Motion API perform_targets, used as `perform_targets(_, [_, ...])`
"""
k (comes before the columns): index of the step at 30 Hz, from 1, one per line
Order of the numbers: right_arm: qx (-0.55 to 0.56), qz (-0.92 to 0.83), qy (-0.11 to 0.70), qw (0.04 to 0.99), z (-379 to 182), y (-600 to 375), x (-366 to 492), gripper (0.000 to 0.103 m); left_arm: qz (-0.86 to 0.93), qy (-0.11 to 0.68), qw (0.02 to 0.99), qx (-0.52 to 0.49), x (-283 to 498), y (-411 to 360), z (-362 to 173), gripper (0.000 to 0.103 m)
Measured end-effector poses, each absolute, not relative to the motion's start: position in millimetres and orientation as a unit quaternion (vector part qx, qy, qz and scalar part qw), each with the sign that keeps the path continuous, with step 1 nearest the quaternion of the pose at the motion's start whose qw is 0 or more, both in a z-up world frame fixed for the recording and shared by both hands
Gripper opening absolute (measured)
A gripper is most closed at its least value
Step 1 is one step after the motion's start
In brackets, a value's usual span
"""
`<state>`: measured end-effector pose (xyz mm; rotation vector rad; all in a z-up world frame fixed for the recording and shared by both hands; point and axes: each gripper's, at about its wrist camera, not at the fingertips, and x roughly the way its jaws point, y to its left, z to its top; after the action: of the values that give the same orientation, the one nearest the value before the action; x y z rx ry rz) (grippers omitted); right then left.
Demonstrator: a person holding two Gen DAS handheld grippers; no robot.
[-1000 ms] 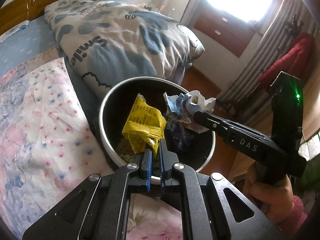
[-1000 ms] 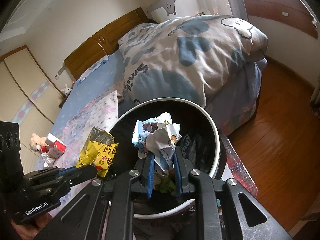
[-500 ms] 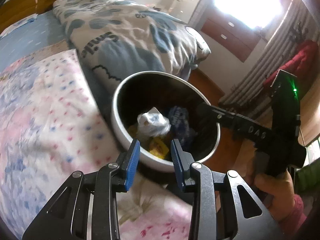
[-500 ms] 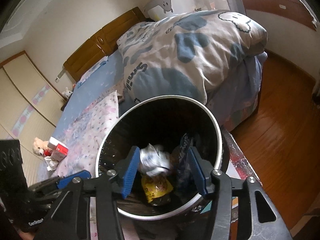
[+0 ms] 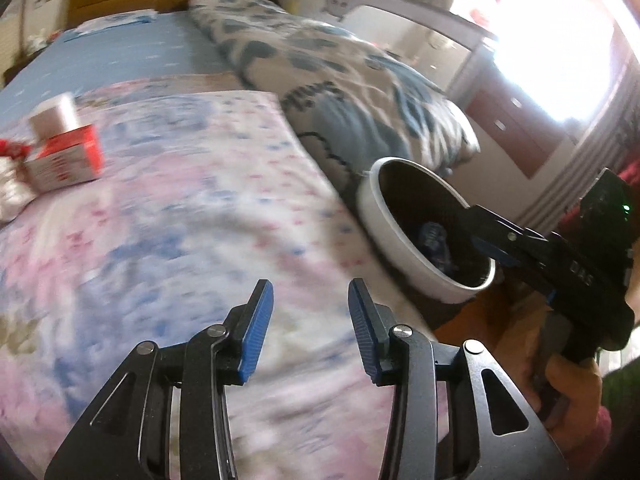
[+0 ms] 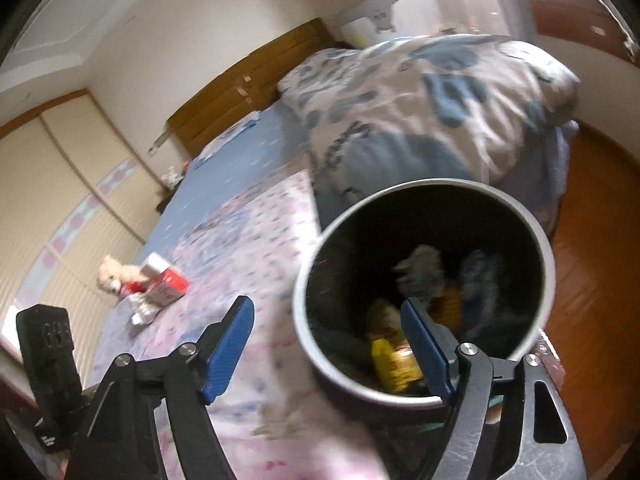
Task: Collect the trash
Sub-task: 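Move both open tools back toward the remaining trash on the bed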
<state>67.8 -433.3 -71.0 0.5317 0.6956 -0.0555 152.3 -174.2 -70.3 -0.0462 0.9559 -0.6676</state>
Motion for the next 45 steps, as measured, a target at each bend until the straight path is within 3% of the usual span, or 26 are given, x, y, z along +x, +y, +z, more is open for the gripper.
perform_targets(14, [0.211,0.069,0.364,0.904,-79.3,-343.0,109.2,0.083,-0.220,0.459,0.858,-0.069,167.9,-73.3,-86.5,0.041])
perform_targets(18, [0.196,0.084,0.369,0.904,-81.4,-324.5,119.3,0.091,-0.197,0.461,0.862,-0.079,172.5,-53.6,-91.0,0.045])
perform_targets(23, [0.184,0.103,0.369,0.905,-84.1,-304.8,129.9,0.093,-0.177,0.455,0.870,-0.077,176.7,-37.4,-90.7,0.045])
perform_targets(26, [0.177,0.110,0.370,0.905,-86.0,-295.9,135.4,0.093,-0.165,0.449,0.875,-0.075,179.3,-30.6,-89.3,0.052])
perform_targets(31, [0.165,0.121,0.370,0.906,-90.1,-280.7,147.1,0.093,-0.149,0.445,0.879,-0.083,186.2,-15.1,-89.0,0.053])
perform_targets(33, [0.159,0.126,0.372,0.906,-92.3,-273.4,154.1,0.093,-0.140,0.443,0.881,-0.083,189.3,-9.6,-89.2,0.062])
perform_targets(36, [0.150,0.136,0.373,0.905,-92.9,-263.4,164.0,0.093,-0.128,0.441,0.884,-0.084,195.7,-1.4,-90.0,0.067])
perform_targets(45, [0.118,0.173,0.382,0.900,-98.8,-234.4,204.9,0.093,-0.101,0.443,0.886,-0.090,229.3,32.1,-94.8,0.072])
